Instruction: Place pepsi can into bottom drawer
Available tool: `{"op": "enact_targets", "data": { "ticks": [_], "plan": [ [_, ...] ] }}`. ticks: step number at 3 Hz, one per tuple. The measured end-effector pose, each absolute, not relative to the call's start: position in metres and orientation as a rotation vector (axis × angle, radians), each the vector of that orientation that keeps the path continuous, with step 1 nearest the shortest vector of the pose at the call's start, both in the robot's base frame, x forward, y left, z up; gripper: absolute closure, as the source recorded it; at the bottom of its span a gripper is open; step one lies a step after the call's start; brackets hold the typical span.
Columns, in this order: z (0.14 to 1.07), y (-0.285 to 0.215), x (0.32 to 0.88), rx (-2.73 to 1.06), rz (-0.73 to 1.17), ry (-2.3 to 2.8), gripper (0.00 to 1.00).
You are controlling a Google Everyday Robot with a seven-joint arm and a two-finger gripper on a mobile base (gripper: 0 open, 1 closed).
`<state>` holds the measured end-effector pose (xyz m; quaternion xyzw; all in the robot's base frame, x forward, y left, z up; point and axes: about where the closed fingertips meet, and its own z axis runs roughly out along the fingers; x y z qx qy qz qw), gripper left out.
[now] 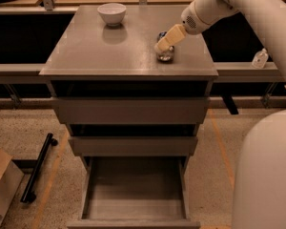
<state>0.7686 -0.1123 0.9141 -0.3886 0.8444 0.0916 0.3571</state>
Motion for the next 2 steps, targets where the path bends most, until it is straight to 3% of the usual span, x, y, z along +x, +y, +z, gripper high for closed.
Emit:
{"op": "enact_targets", "data": {
  "ticks": [2],
  "plan": [
    [0.875,-0.105,0.798,-0.846,0.322,2.246,0.00]
  ]
}}
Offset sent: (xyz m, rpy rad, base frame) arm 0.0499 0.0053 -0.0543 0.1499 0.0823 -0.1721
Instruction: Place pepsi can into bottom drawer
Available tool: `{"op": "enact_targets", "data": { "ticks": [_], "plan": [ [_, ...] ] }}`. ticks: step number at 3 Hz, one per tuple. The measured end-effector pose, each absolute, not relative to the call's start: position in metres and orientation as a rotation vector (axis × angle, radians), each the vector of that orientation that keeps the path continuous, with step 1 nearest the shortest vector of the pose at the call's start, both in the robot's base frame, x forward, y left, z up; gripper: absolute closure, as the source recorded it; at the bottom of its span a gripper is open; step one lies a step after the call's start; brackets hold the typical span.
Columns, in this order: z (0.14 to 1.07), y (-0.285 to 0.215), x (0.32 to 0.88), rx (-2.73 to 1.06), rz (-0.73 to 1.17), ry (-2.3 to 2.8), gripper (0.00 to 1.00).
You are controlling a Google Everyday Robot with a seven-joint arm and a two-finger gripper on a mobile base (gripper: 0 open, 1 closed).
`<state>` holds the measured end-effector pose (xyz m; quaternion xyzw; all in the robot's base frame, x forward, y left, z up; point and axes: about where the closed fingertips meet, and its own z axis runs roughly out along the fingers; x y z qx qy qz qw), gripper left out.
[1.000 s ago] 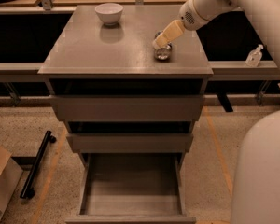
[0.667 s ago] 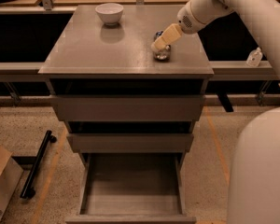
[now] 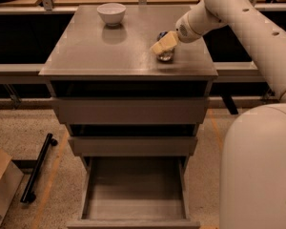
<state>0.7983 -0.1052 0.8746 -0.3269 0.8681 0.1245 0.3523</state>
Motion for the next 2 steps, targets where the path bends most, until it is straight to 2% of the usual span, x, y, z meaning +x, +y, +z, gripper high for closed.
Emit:
{"op": "enact_targets", "data": {
  "ticks": [1,2],
  "plan": [
    [0.860,-0.098,0.814,-0.792,0.350,2.263,0.00],
    [0.851,-0.080,0.826,-0.794,0.370,2.262,0.15]
  ]
}}
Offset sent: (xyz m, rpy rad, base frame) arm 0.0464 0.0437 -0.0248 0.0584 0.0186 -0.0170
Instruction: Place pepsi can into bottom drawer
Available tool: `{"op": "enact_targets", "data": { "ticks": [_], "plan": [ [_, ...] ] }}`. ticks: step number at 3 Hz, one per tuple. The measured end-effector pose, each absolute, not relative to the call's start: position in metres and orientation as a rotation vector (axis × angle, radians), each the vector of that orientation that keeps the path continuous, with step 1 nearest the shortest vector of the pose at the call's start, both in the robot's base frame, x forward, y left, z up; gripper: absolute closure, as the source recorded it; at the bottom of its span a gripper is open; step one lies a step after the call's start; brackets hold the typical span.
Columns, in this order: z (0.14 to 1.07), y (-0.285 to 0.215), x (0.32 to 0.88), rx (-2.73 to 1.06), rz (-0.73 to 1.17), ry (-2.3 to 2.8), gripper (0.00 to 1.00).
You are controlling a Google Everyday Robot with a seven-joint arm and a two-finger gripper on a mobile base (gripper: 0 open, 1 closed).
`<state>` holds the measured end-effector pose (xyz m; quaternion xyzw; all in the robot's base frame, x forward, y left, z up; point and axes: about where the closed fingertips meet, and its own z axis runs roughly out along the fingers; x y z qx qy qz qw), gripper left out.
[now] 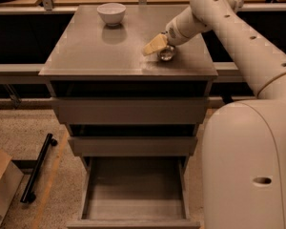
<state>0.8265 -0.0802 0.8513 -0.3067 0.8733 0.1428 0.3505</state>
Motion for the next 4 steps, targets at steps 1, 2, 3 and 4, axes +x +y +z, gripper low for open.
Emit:
{"op": "enact_targets", "data": {
  "ticks": [1,2,3,4],
  "plan": [
    [0.849,-0.061,0.831,-0.841,0.369,2.249,0.39],
    [0.859,-0.049,0.829,-0.891,0.354,2.217,0.63],
    [0.884,-0.048,0.819,-0.940,0.329,2.164,0.86],
    [0.907,-0.058,0.797,-0.972,0.307,2.134,1.00]
  ]
}}
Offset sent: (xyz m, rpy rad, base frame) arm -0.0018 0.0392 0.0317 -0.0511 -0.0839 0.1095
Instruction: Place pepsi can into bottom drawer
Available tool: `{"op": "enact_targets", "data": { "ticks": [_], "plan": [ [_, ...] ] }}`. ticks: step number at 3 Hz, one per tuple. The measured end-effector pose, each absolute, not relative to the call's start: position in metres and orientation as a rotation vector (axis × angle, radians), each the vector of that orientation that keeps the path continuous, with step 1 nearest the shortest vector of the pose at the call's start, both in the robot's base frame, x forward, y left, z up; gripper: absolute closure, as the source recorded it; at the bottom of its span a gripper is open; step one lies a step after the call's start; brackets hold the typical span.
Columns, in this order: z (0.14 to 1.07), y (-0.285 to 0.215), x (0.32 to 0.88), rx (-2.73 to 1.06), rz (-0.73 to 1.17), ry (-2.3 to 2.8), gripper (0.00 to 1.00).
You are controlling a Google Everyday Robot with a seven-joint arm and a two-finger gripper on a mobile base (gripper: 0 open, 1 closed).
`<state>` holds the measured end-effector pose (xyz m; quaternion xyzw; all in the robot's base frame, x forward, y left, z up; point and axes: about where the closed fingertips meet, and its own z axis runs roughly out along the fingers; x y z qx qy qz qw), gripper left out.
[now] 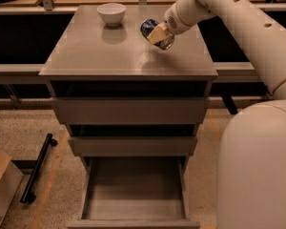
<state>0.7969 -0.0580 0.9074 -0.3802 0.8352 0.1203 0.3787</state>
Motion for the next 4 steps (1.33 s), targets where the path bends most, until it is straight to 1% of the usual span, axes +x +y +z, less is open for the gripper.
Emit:
{"op": "enact_targets", "data": {
  "ticks": [2,3,4],
  "plan": [
    [0.918,-0.095,0.709,-1.056,0.348,2.139,1.00],
    [0.912,-0.113,0.656,-1.063,0.446,2.110,1.00],
    [0.905,-0.138,0.592,-1.004,0.566,2.111,1.00]
  ]
}}
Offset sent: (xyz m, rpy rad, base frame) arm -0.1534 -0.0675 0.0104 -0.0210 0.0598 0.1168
